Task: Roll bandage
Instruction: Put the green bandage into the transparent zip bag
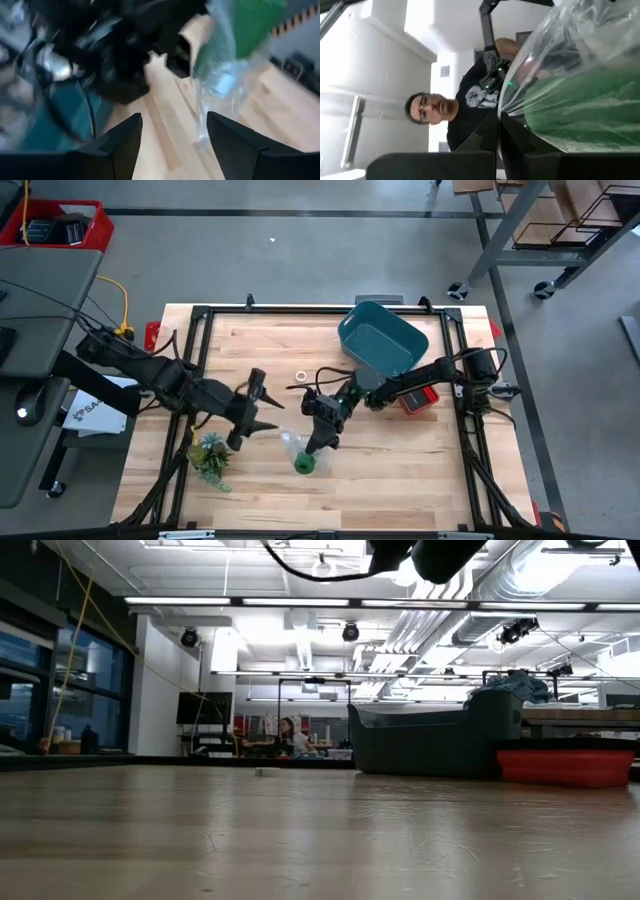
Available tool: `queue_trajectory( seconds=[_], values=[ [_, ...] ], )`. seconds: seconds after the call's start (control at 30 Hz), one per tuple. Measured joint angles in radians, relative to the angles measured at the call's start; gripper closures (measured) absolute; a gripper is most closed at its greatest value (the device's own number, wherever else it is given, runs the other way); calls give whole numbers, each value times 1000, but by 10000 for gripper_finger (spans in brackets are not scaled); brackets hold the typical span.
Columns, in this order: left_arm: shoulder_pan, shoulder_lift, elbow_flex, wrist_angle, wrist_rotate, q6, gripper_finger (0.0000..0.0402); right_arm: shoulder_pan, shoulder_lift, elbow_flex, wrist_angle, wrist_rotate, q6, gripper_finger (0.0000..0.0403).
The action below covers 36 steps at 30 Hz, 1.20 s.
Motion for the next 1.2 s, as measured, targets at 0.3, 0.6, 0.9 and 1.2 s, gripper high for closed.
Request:
queue_trajectory(
  seconds=[0.3,0.6,0.9,1.2],
  values=[
    [-94,88,26,-7,-122,303,181,-14,0,0,83,-6,28,403],
    [-101,154,25,111,-261,313,181,-12,0,0,106,-18,37,403],
    [-159,154,25,152,-253,366,184,-13,0,0,105,-20,26,402],
    [-159,159,25,195,-265,366,304,-13,0,0,105,-20,26,402]
  ],
)
